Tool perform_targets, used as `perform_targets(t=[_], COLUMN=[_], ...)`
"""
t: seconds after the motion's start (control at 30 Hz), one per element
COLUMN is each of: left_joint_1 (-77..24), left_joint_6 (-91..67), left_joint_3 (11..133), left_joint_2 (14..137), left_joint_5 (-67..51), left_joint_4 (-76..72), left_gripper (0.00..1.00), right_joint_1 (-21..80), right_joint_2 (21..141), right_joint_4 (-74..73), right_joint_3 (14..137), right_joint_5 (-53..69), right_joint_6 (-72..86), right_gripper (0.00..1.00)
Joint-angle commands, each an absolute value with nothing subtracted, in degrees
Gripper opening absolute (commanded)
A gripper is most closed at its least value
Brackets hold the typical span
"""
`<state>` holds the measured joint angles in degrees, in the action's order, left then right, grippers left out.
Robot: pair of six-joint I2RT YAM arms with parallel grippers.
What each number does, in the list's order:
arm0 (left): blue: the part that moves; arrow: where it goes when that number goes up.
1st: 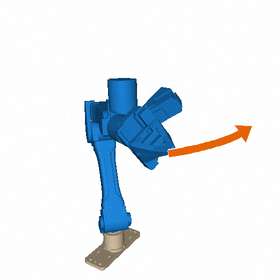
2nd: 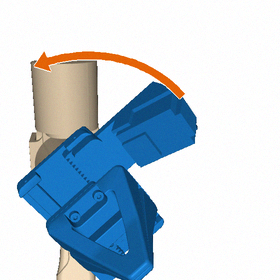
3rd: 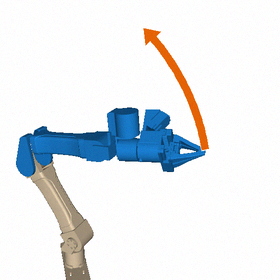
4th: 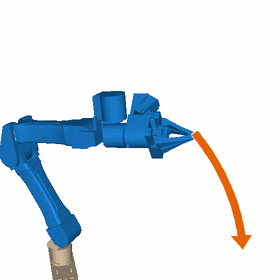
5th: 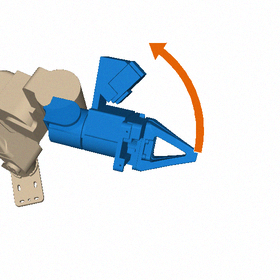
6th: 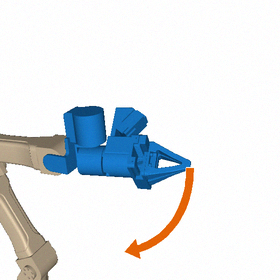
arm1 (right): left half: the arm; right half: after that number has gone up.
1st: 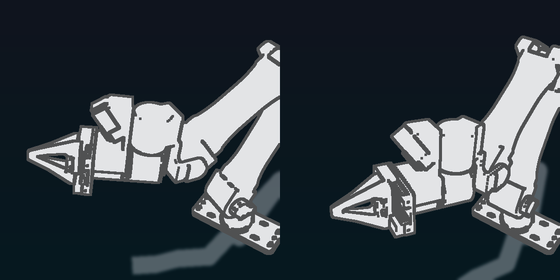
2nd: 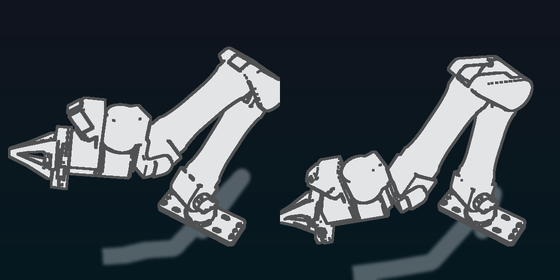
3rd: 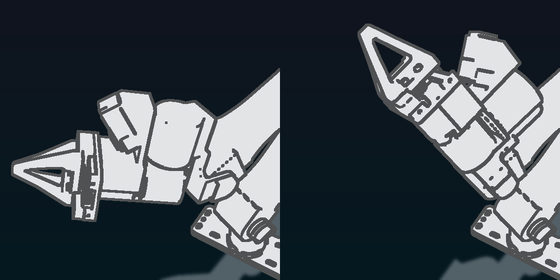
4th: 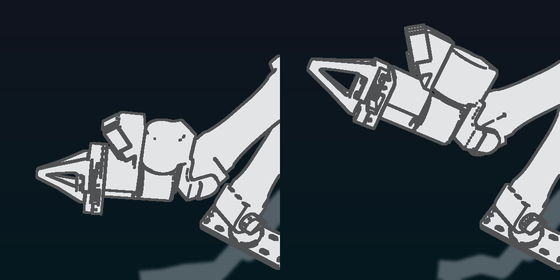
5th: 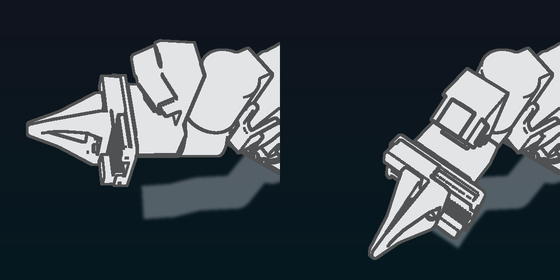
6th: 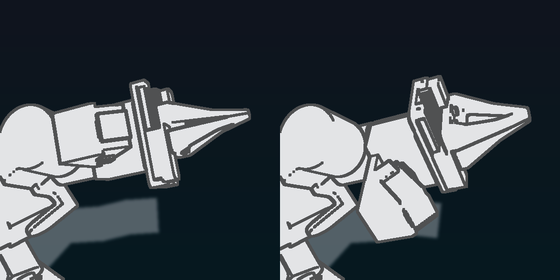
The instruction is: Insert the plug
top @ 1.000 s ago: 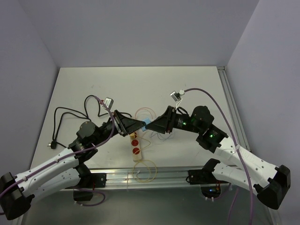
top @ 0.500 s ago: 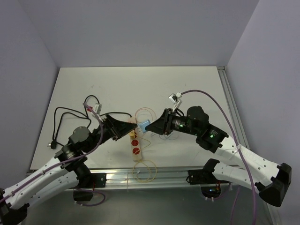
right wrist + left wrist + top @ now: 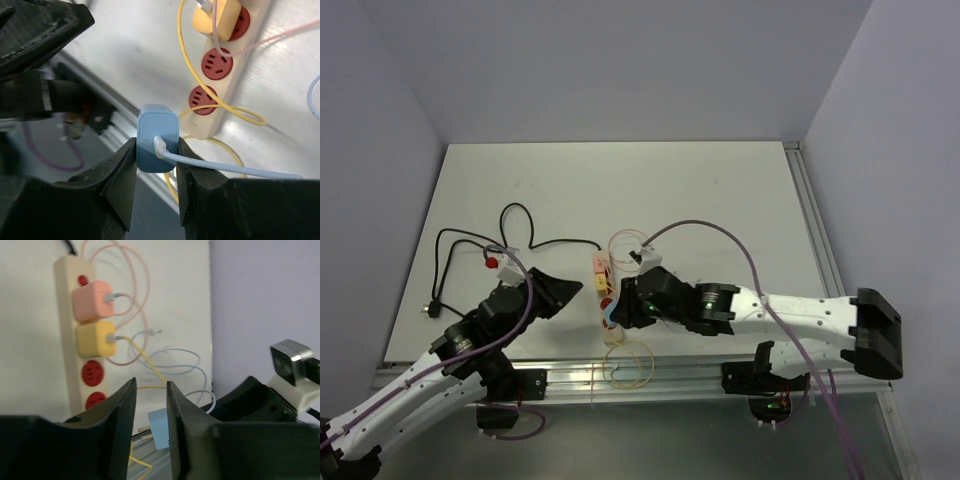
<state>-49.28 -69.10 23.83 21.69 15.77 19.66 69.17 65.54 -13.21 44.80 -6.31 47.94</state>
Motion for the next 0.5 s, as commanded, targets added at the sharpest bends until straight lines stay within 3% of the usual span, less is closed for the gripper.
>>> perform_targets(t=[0.0, 0.23, 0.47], left_joint_1=[-49.4, -49.4, -49.4], left_joint_6=[-72.0, -72.3, -72.3], left_joint_3=[21.0, 18.2, 17.9], left_joint_2=[19.6, 12.6, 8.5], left_joint_5=[17.9, 18.7, 19.5], left_joint_4=[21.2, 24.9, 28.7], left_gripper=[0.32, 0.21, 0.19], right_joint_1=[73.1, 75.7, 75.7], right_joint_2=[72.4, 87.3, 96.9], right_joint_4=[-14.9, -18.1, -29.4], right_joint_3=[52.8, 61.5, 71.2], right_joint_5=[-17.4, -26.7, -34.1], right_joint_6=[49.4, 51.0, 53.0], right_gripper=[0.0, 0.0, 0.0])
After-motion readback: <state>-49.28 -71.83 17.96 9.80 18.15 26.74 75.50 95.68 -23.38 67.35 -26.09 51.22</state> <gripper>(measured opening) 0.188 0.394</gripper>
